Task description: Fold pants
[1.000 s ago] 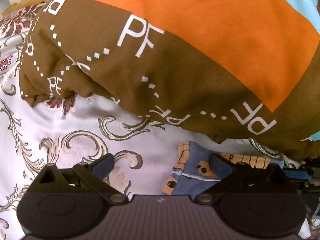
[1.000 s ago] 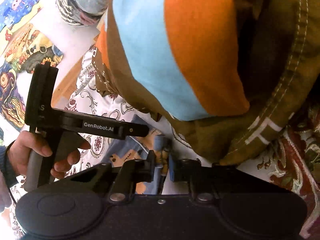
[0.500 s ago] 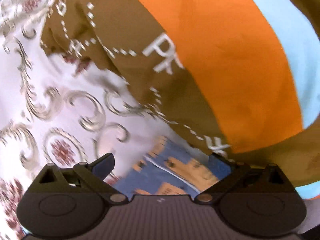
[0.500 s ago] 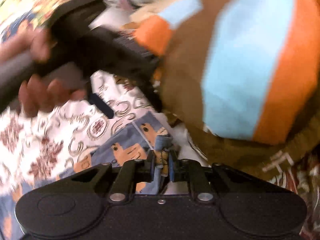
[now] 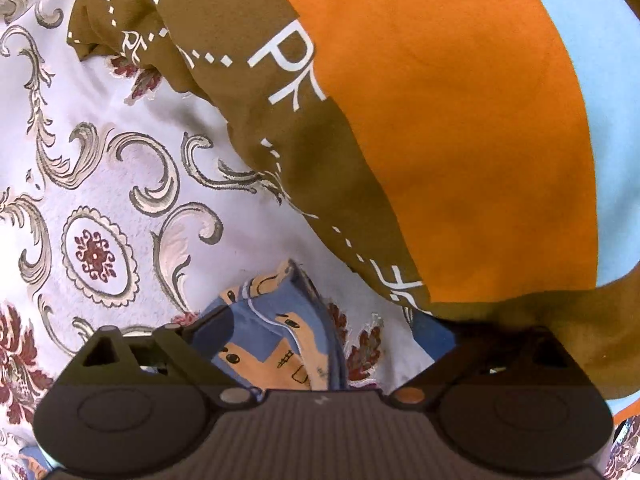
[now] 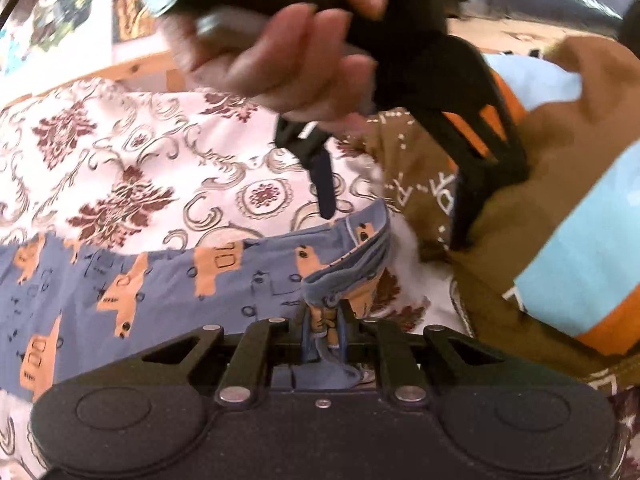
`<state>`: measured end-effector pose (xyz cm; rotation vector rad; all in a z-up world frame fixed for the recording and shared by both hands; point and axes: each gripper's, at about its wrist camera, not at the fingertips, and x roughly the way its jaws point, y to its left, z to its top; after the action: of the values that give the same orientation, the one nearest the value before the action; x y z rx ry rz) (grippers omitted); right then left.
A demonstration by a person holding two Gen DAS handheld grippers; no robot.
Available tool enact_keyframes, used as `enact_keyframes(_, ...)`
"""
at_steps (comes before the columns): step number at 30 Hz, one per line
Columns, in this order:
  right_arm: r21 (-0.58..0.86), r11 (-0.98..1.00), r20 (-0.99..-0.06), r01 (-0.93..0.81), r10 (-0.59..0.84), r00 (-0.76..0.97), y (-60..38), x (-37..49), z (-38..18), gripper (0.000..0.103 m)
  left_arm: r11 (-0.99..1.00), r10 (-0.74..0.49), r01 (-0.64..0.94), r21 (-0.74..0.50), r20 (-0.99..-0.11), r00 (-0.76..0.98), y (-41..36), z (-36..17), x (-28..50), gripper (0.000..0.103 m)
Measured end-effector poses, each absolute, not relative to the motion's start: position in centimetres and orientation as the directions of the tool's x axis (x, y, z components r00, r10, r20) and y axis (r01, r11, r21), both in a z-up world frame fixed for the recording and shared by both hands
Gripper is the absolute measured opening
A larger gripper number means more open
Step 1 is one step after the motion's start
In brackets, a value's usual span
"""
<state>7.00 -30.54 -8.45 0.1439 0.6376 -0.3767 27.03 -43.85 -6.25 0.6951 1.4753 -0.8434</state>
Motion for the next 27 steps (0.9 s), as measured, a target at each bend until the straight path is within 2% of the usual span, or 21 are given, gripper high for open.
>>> enact_keyframes(6,-0.017,0.939,-0.602,0.344,-0.284,0.746,-29.8,7.4,-8.7,0.014,0.578,-0.026,0.813,-0.067,-0.998,-0.063,-45.5,-5.6,24.7,0.089)
enact_keyframes(9,-0.021,0.944,-0.606,0.328,-0.273,0.747,-29.6,7.4,-8.7,0.014,0.582,-0.012,0.812,-0.034,-0.999,-0.034,-45.7,-5.3,24.1,0.080)
enact_keyframes(11,-0.027,0.947,-0.607,0.321,-0.271,0.747,-29.4,7.4,-8.7,0.014,0.583,-0.005,0.812,-0.019,-1.000,-0.020,-46.0,-5.5,23.8,0.070)
enact_keyframes(13,-0.032,0.948,-0.607,0.317,-0.270,0.747,-29.3,7.4,-8.7,0.014,0.583,0.002,0.813,0.007,-1.000,0.007,-46.3,-5.5,23.2,0.050)
enact_keyframes(17,-0.033,0.949,-0.608,0.315,-0.269,0.747,-29.3,7.4,-8.7,0.014,0.572,0.022,0.818,0.059,-0.998,0.056,-46.6,-5.7,22.4,0.039)
enact_keyframes(19,-0.037,0.949,-0.607,0.312,-0.269,0.748,-29.3,7.4,-8.7,0.014,0.572,0.033,0.815,0.089,-0.996,0.085,-46.5,-5.5,22.1,0.018)
enact_keyframes(22,-0.045,0.951,-0.602,0.306,-0.271,0.751,-29.2,7.2,-8.5,0.014,0.591,0.011,0.803,0.081,-0.996,0.093,-46.0,-4.8,22.1,0.011)
enact_keyframes(27,-0.068,0.958,-0.584,0.278,-0.264,0.768,-28.6,6.8,-7.9,0.014,0.628,-0.093,0.778,0.002,-0.993,0.077,-43.0,-2.4,22.6,0.008)
